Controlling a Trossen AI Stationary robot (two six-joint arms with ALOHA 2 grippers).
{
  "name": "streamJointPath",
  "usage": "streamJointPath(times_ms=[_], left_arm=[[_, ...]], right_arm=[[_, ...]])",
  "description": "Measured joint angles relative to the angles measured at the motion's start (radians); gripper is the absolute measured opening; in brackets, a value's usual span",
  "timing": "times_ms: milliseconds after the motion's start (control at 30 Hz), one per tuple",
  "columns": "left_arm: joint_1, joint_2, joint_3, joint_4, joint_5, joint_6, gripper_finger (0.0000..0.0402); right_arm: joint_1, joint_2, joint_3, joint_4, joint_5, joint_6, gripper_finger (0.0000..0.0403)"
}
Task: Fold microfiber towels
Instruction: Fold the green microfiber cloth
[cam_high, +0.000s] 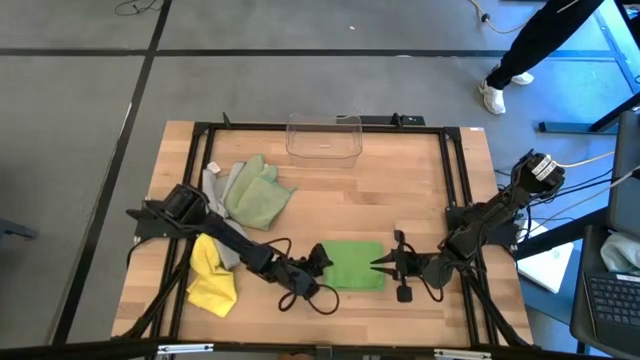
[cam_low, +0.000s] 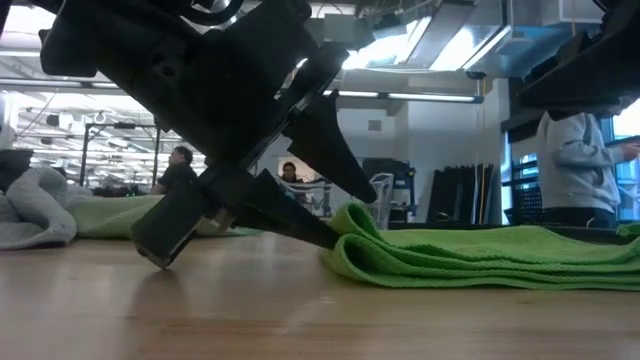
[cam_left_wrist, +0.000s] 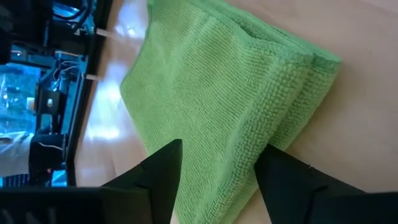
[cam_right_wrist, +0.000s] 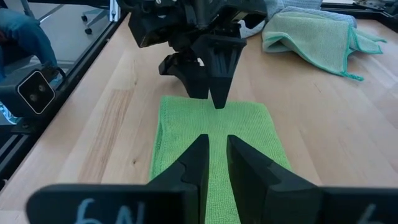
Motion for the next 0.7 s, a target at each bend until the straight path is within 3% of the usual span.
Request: streamJointPath(times_ms=[700], left_arm=[[-0.019,0.002,0.0,0.012,-0.005,-0.042,0.0041]], right_arm=[[0.0,0.0,0.0,-0.004,0.0,0.0,0.0061]])
